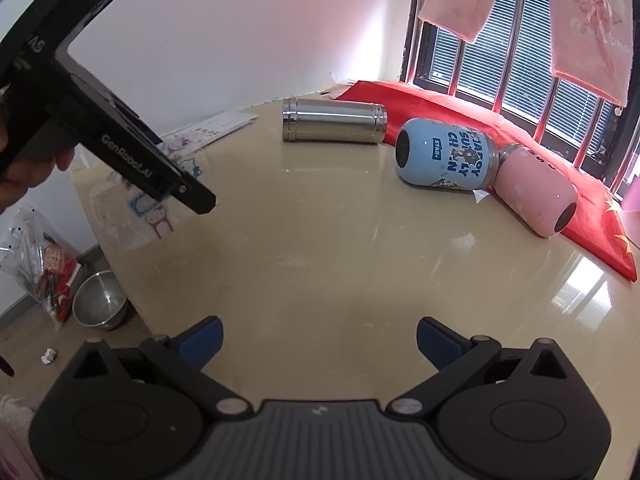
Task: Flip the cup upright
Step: 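Grip the cup with the left gripper and stand it on its base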
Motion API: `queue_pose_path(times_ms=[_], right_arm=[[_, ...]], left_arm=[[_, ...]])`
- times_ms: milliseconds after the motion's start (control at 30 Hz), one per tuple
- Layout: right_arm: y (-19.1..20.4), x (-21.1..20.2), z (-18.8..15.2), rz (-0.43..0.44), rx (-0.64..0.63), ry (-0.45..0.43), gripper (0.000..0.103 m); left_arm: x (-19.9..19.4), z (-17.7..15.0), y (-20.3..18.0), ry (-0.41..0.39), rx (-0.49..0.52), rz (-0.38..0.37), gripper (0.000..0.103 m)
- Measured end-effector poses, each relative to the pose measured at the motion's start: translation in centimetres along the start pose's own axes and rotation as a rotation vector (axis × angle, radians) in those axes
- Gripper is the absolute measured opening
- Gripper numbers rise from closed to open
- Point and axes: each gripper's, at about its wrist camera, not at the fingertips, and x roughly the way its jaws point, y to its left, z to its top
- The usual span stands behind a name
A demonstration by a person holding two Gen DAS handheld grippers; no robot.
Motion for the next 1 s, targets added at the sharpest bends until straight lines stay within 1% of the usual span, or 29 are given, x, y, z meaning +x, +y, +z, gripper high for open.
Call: queue_pose_path(times_ms=[167,267,433,533,633,733,833,900,1000], right_arm=[[0.7,-0.1,0.3,-0.001,0.004,-0.005,0.103],[1.1,-0.3,0.5,-0.004,0.005,-0.008,0.103],[1.6,-0.3,0.7,-0.007,0.004,-0.005,0.103],[1.8,-0.3,0.8,-0.008,0.004,-0.004,0.103],[2.0,-0.3,0.9,-0.005,0.004,-0.004,0.103],[2.5,-0.2,1.1,-0.004,0.008,-0.005,0.103],[2.9,0.0,1.2,-0.001,0.026,-0.014,0.103],[3.2,0.2,1.3,0.002,0.038,-0.022,0.103],[3.8,0.5,1.6,0.001,0.05,-0.033,0.103]], left_arm=[[-0.7,-0.3,1.0,-0.066,-0.045,-0.024,0.064],[-1.0,-0.4,1.7,-0.089,-0.067,-0.038,0.065],[-1.1,-0.7,2.7,-0.117,-0.099,-0.035,0.064],[-1.5,-1.2,3.4,-0.147,-0.105,-0.027,0.063],[-2.5,-1.7,4.2,-0.209,-0.114,-0.026,0.063],[-4.1,-2.5,5.4,-0.315,-0.141,-0.017,0.063],[-4.9,-3.6,6.2,-0.408,-0.144,0.025,0.063],[-4.9,-4.3,6.6,-0.439,-0.155,0.042,0.063],[-4.1,-5.3,7.0,-0.461,-0.174,0.055,0.063]])
